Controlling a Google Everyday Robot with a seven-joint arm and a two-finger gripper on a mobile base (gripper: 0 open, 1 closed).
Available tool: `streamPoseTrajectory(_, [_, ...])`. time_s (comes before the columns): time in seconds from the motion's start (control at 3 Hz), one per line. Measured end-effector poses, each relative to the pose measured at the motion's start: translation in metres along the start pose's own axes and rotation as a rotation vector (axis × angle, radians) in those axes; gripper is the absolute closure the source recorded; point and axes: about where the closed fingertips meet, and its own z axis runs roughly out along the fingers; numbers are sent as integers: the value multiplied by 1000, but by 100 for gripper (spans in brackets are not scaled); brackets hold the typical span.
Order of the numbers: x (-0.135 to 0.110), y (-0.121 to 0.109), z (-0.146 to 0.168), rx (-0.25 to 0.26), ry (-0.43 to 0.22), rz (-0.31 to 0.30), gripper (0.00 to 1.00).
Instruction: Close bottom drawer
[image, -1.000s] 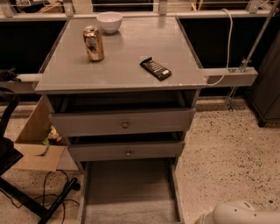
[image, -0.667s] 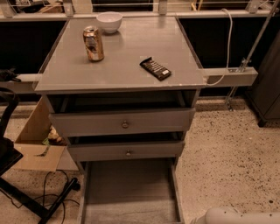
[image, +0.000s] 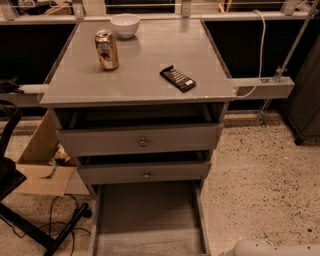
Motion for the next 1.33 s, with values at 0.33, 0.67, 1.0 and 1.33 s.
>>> streamPoseTrajectory(0.33, [13,-5,34,-21,20,5,100])
streamPoseTrajectory(0.67, [41,-7,88,-22,51,-24,100])
streamPoseTrajectory(1.0, [52,-19,130,4,15,-53,100])
streamPoseTrajectory(1.33, [49,-41,145,52,-31,-92,100])
